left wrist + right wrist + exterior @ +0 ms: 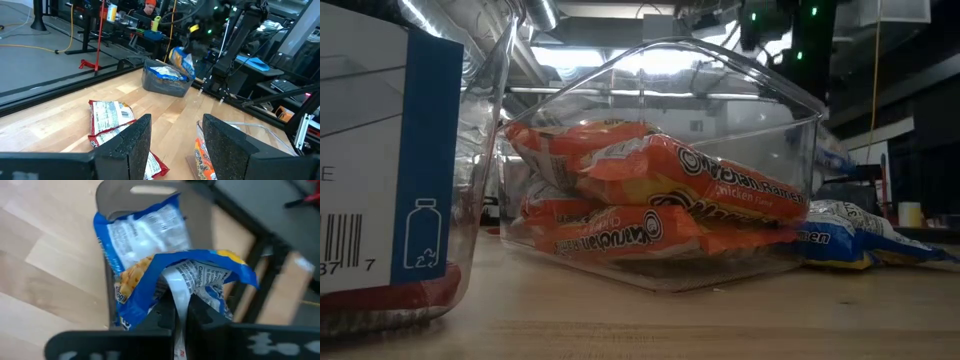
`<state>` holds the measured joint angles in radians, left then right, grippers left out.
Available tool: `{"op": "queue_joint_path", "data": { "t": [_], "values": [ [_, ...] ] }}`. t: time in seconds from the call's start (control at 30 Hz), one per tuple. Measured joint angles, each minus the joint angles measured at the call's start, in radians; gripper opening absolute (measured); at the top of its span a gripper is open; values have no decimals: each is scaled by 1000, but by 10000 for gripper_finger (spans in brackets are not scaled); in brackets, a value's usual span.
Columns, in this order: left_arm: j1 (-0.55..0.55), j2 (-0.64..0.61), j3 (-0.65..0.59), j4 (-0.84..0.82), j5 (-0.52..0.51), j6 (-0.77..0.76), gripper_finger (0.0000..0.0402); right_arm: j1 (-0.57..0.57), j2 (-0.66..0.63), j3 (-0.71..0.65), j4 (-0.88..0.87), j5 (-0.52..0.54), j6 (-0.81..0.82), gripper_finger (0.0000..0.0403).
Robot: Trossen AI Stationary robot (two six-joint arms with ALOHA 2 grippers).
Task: Sort Maruchan noodles
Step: Put the blue noodle pack into the black bin
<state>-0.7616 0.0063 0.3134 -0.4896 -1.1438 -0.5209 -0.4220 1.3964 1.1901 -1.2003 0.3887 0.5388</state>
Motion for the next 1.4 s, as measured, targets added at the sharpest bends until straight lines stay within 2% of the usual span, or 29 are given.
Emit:
{"op": "queue_joint_path", "data": {
  "t": [0.17,0.37,0.57,0.77,0.87,0.97,1.2,1.4],
  "values": [
    [0,0,0,0,0,-1,172,-56,0,-102,155,-79,-47,0],
    [0,0,0,0,0,-15,172,-86,0,-153,215,-79,-73,8],
    [0,0,0,-7,0,-18,172,-91,0,-155,218,12,-100,51],
    [0,0,0,-9,0,-19,172,-90,0,-155,281,14,-133,108],
    [0,0,0,-10,0,-21,172,-75,-21,-155,333,16,-161,119],
    [0,0,0,-10,2,-24,172,-46,-61,-154,387,45,-162,121],
    [0,0,0,-19,8,-26,172,34,-105,-212,341,156,-30,111],
    [0,0,0,-29,8,-26,172,58,-104,-323,349,144,42,78]
  ]
}}
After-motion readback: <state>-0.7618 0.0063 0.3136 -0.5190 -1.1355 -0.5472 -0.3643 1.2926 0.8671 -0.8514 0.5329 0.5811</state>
